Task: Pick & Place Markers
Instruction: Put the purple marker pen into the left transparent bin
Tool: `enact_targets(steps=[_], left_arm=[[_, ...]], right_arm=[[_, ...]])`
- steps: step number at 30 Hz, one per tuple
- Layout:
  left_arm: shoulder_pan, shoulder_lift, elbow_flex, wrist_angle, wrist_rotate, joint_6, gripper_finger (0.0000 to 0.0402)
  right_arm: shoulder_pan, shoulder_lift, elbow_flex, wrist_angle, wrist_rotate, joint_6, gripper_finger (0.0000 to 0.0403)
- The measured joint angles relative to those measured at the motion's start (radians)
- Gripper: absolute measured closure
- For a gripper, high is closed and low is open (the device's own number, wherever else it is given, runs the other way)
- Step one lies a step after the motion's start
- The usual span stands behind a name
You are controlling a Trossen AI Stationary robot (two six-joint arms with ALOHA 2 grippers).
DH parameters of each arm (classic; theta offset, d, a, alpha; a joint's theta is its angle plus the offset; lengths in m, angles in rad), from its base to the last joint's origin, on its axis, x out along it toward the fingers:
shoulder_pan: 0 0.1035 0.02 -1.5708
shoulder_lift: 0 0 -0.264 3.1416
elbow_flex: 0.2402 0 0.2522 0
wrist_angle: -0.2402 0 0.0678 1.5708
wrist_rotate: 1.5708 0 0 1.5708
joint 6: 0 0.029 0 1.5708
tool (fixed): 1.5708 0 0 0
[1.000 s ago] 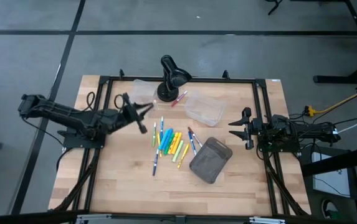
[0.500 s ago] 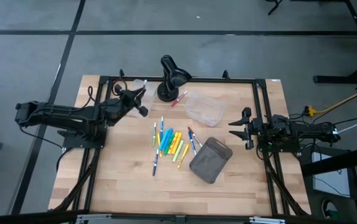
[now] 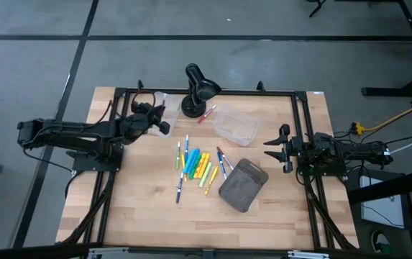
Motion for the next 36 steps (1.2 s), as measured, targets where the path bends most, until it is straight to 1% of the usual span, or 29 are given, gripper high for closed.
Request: enact_targets(steps=[4, 11, 19, 24, 30, 36], left_arm=[[0.033, 0.000, 0.000, -0.012, 0.004, -0.029, 0.0374], [0.093, 0.000, 0.000, -0.012, 0.097, -0.021, 0.0374], [0.128, 0.001, 0.000, -0.025, 0.106, -0.011, 0.0374], [0.151, 0.004, 0.000, -0.085, 0.129, -0.065, 0.0374], [0.201, 0.055, 0.000, -0.094, 0.216, -0.124, 0.0374], [0.280, 0.131, 0.000, -0.093, 0.224, -0.089, 0.0370]], right_arm=[[0.000, 0.000, 0.000, 0.000, 0.000, 0.000, 0.0246], [0.000, 0.000, 0.000, 0.000, 0.000, 0.000, 0.0246], [0.000, 0.000, 0.000, 0.000, 0.000, 0.000, 0.0246], [0.000, 0.000, 0.000, 0.000, 0.000, 0.000, 0.0246], [0.000, 0.000, 0.000, 0.000, 0.000, 0.000, 0.0246], [0.000, 0.000, 0.000, 0.000, 0.000, 0.000, 0.0246]])
